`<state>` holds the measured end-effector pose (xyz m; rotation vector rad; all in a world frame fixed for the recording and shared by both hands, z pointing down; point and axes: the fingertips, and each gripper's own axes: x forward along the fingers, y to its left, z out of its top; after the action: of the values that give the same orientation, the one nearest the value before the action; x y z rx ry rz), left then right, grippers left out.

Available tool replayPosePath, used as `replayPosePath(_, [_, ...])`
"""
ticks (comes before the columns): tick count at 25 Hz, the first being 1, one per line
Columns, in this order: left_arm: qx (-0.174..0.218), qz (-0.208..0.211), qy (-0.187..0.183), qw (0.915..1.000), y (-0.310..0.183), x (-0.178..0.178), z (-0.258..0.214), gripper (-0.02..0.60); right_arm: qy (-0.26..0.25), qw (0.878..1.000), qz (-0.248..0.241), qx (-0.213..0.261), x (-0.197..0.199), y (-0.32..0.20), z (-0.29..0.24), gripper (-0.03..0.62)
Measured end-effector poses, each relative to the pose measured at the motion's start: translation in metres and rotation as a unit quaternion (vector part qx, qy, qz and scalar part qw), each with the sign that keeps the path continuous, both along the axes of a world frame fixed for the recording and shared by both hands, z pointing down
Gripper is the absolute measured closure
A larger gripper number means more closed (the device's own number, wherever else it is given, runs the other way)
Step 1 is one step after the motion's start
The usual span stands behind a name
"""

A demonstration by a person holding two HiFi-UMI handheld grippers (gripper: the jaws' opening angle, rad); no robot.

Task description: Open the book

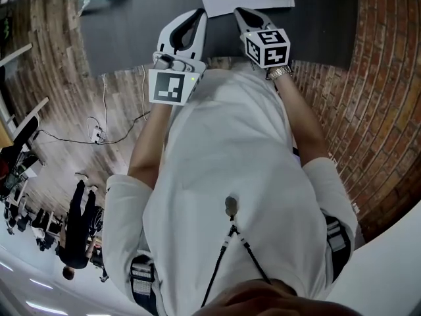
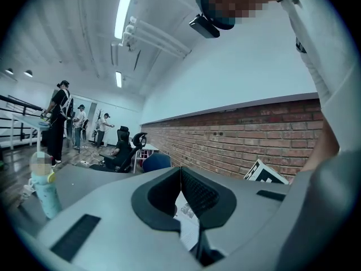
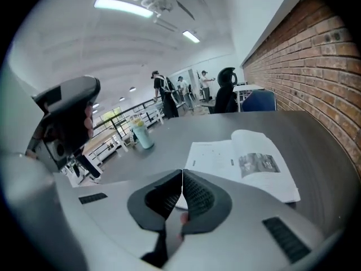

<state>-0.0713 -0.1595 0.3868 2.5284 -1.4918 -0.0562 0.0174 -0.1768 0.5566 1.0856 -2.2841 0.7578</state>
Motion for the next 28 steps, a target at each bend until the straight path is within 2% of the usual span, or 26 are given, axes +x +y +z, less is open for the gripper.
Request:
replayPosePath(6, [0.01,0.001,-0.005,0.9999,0.003,-0.019,-0.012,0.558,-0.064,0.996,0.003,0.054,-0.037,0.0,-0.067,0.557])
replayPosePath(13, [0.028,0.014,-0.015,0.9994,0.005,-0.033,-0.032,0.558,-0.127,0.985,0.009,0.113,-0.063,0.006,-0.143,0.557])
replayPosePath(20, [0.042,0.014,-0.011,0.9989,0.003,-0.041,-0.055,0.558,-0.135,0.974,-0.005,0.181,-0.074,0.014,-0.203,0.557])
replayPosePath(28, [0.058,0.015,-0.011,0.9981,0.004,-0.043,-0.071,0.558,-0.142,0.963,0.001,0.229,-0.068,0.02,-0.24,0.557])
